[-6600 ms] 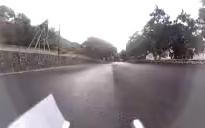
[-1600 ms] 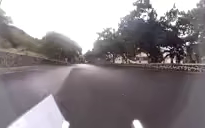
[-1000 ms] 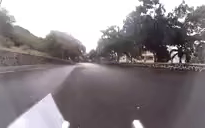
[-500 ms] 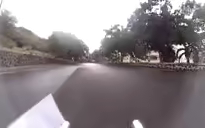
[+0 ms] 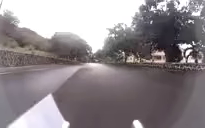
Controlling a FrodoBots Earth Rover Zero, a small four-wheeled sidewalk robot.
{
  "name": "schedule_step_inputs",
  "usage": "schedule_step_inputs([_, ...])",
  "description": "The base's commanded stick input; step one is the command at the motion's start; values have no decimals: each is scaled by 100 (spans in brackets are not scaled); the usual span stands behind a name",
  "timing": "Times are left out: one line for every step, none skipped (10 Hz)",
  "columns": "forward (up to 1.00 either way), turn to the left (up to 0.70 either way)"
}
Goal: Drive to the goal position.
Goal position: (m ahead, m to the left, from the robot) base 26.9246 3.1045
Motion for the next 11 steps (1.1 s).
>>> schedule_step_inputs([100, 0])
schedule_step_inputs([100, -11])
schedule_step_inputs([100, -29])
schedule_step_inputs([100, -37])
schedule_step_inputs([100, -40])
schedule_step_inputs([100, -40])
schedule_step_inputs([100, -35])
schedule_step_inputs([100, -14])
schedule_step_inputs([100, 0])
schedule_step_inputs([100, 0])
schedule_step_inputs([100, 0])
